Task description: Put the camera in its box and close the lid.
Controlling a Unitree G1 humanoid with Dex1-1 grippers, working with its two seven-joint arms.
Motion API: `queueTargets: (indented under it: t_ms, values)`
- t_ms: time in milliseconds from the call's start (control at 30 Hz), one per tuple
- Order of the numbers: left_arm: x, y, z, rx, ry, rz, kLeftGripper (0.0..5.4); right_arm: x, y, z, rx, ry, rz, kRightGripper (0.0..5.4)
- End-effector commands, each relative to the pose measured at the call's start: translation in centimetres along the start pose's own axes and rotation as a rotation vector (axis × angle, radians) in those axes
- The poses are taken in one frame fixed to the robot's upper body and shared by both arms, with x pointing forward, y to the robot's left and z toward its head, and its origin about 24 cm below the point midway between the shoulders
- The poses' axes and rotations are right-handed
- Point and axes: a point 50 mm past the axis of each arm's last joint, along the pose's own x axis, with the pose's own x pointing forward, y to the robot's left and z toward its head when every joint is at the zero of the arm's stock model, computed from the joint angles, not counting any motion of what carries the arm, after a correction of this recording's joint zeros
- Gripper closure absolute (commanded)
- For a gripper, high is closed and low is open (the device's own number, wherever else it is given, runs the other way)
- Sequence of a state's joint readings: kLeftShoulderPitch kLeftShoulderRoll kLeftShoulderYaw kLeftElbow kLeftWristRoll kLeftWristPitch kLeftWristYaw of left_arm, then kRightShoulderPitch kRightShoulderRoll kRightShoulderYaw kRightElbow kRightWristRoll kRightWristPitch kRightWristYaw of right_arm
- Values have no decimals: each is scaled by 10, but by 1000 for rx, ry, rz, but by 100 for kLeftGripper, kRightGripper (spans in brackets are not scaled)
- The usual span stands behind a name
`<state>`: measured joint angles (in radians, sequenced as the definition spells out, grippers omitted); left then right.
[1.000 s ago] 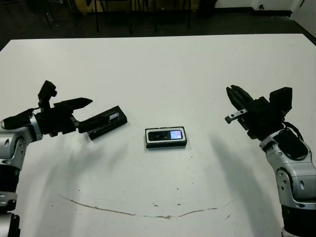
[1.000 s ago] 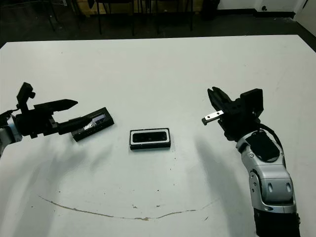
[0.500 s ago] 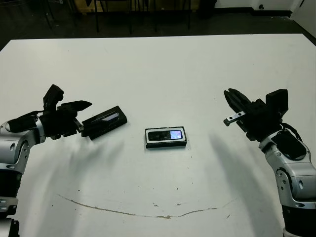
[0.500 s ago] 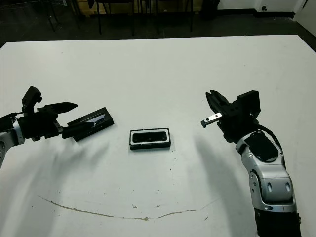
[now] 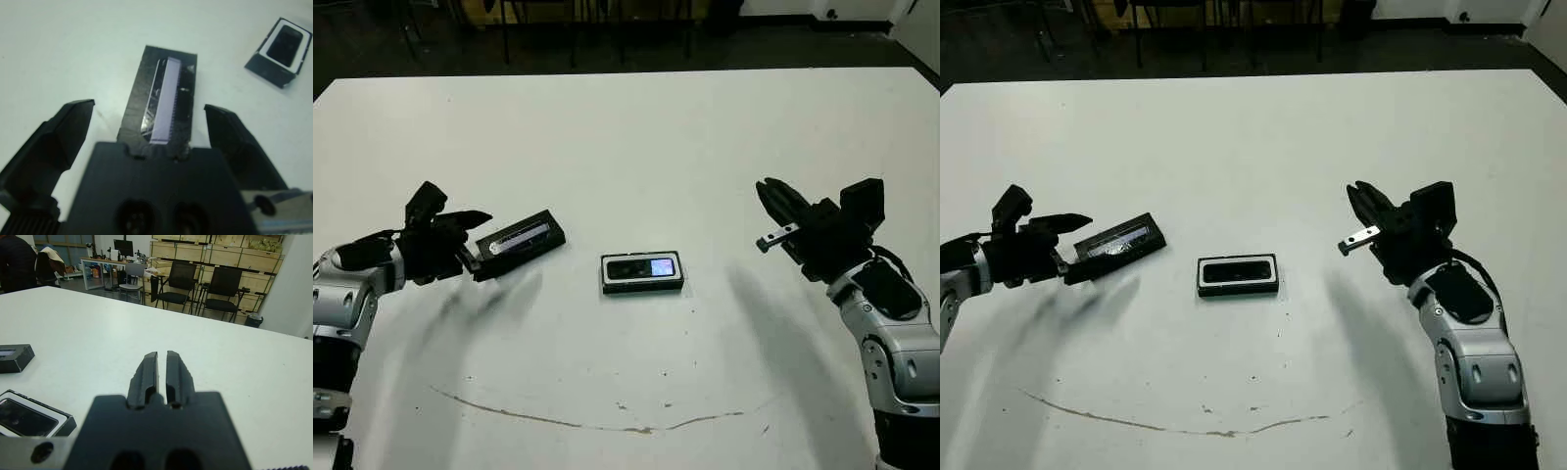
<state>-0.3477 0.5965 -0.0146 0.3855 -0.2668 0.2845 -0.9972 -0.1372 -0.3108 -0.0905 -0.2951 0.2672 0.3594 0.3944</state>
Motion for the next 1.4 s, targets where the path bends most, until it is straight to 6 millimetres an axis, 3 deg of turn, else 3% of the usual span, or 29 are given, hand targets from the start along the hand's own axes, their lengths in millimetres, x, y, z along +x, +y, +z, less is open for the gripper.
queueTargets:
  t_ms: [33, 500, 1133, 1400]
  values:
    - [2, 1, -5, 0, 19, -9, 1, -4, -2, -6, 18, 32, 1, 540]
    - [5, 4, -16, -40, 28, -76, 1, -5, -3, -7, 34, 40, 1, 540]
    - [16, -1, -20, 57, -7, -15, 1, -6, -4, -7, 58, 52, 3, 540]
    - [19, -8, -14, 20, -44, 2, 122, -6, -6, -7, 49, 45, 2, 540]
